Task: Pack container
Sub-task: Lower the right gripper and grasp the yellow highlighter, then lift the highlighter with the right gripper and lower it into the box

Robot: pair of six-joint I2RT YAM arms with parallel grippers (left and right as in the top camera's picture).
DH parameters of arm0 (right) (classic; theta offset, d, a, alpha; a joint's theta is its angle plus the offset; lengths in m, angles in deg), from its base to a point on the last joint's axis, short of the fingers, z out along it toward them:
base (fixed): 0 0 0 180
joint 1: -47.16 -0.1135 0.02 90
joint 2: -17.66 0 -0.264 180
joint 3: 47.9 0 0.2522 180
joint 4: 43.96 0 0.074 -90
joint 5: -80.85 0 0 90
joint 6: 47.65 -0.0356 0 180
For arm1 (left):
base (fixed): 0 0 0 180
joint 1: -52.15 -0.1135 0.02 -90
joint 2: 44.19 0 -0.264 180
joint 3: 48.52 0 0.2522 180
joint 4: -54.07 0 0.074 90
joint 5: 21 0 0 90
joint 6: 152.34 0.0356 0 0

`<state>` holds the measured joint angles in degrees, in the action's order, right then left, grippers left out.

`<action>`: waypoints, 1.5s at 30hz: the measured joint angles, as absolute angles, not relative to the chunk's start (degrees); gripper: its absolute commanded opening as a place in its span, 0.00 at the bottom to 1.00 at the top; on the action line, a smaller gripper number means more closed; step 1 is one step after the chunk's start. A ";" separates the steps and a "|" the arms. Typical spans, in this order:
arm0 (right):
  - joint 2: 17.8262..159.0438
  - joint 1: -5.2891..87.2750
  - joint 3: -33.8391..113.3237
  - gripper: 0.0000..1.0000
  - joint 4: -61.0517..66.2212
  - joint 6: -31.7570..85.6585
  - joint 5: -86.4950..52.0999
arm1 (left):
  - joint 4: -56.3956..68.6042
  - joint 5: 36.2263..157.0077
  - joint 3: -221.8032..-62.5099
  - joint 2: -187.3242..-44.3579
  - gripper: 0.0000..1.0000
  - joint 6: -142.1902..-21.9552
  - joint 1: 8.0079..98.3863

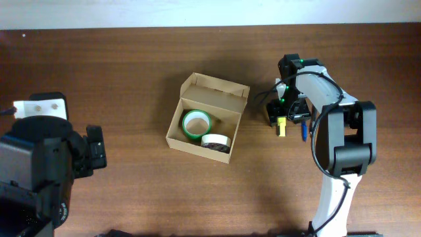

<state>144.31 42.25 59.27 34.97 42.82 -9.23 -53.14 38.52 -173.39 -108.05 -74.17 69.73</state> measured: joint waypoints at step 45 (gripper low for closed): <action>108.84 42.25 71.66 0.04 51.53 41.49 -8.95 | -53.10 37.14 -173.39 -108.05 1.00 -74.19 69.73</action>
